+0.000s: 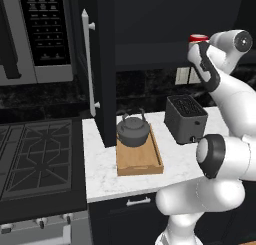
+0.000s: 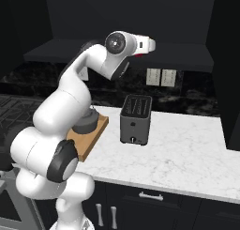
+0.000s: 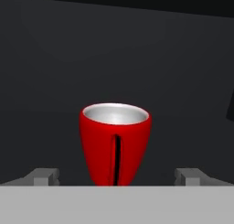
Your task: Pick the kettle from the counter and place it on the tray. Then pick the mug from the cabinet and place it on the tray. Then close the cabinet doors.
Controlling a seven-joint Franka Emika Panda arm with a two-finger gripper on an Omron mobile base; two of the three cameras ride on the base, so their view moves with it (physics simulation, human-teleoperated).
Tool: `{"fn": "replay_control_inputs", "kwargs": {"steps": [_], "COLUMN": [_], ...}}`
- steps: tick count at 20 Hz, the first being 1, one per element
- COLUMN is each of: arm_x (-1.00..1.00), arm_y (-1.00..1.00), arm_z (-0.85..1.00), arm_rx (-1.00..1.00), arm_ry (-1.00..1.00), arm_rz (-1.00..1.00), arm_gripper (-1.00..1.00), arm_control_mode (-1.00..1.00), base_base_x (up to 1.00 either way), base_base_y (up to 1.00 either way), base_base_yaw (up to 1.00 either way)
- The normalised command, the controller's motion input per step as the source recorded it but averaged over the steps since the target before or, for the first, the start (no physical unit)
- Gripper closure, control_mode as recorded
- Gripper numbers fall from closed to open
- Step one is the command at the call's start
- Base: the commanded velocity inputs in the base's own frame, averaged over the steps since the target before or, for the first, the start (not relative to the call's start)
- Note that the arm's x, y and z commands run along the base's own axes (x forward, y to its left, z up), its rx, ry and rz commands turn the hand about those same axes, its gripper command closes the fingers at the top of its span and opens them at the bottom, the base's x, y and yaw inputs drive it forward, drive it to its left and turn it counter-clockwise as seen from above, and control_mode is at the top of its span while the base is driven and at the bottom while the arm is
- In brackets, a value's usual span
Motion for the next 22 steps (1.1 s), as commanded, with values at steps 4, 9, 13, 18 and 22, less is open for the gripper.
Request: {"fn": "replay_control_inputs", "kwargs": {"steps": [4,9,13,18,22], "arm_x": [0.19,0.15,0.12,0.02,0.0], "arm_y": [0.02,0.0,-0.03,-0.06,-0.08], "arm_z": [0.0,0.0,0.0,0.0,0.0], "arm_rx": [0.0,0.0,0.0,0.01,0.01], "arm_ry": [0.0,0.0,0.0,0.0,0.0], "arm_rz": [0.0,0.0,0.01,0.0,0.0], "arm_gripper": [-1.0,-1.0,1.0,1.0,1.0], "arm_control_mode": [-1.0,-1.0,-1.0,-1.0,-1.0], "base_base_x": [0.0,0.0,0.0,0.0,0.0], "base_base_y": [0.0,0.0,0.0,0.0,0.0], "base_base_yaw": [0.0,0.0,0.0,0.0,0.0]}}
